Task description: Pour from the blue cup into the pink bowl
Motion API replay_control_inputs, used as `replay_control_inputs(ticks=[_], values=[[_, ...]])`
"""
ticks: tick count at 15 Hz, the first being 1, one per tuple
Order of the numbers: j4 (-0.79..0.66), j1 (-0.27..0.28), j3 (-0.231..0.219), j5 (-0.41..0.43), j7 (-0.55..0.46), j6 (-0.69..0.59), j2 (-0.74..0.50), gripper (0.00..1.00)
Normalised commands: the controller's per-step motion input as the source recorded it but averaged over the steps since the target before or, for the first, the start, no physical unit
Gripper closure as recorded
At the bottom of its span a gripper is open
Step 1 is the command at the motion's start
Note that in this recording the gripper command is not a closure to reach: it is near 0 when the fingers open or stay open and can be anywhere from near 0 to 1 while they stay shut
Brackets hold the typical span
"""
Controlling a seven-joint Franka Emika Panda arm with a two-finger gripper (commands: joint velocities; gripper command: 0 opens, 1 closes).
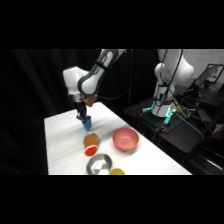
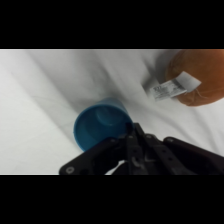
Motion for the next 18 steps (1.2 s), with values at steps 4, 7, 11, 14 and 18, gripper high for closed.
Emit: replay_control_inputs(ticks=[4,7,11,14,18], values=[[0.01,0.043,0.018,-0.064,0.11,0.00,0.03,0.05],[0.03,0.034,-0.009,-0.081,0.12,-0.04,-0.01,0.00],[0.03,0.038,-0.029,-0.103,0.12,-0.07,-0.06,0.00],[0.03,0.043,-0.046,-0.123,0.12,-0.12,-0.14,0.00],[-0.04,0.089,-0.083,-0.191,0.16,-0.21,-0.32,0.00]])
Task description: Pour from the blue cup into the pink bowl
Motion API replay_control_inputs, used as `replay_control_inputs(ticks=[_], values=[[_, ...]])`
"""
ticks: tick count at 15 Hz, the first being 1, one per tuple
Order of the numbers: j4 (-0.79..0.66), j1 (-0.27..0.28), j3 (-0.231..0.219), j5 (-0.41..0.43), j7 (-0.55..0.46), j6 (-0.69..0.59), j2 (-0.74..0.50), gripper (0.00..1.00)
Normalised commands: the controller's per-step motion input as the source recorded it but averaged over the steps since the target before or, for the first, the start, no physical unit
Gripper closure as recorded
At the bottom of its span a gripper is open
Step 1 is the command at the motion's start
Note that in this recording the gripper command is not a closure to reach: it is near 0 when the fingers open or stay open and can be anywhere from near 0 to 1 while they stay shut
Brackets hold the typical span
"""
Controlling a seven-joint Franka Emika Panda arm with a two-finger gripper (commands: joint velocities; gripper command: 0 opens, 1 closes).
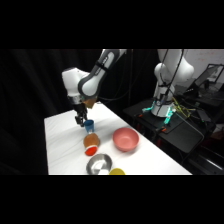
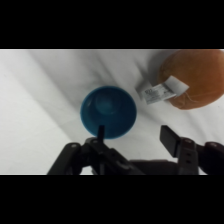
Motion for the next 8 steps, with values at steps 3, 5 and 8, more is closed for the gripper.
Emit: replay_control_inputs(ticks=[3,5,8], values=[[-0.09,0.110,-0.071,-0.250,0.11,-0.43,-0.59,0.00],[-0.01,0.072,-0.009,-0.187,0.08,-0.66,-0.64,0.00],[0.07,0.027,0.034,-0.151,0.05,-0.58,-0.53,0.00]])
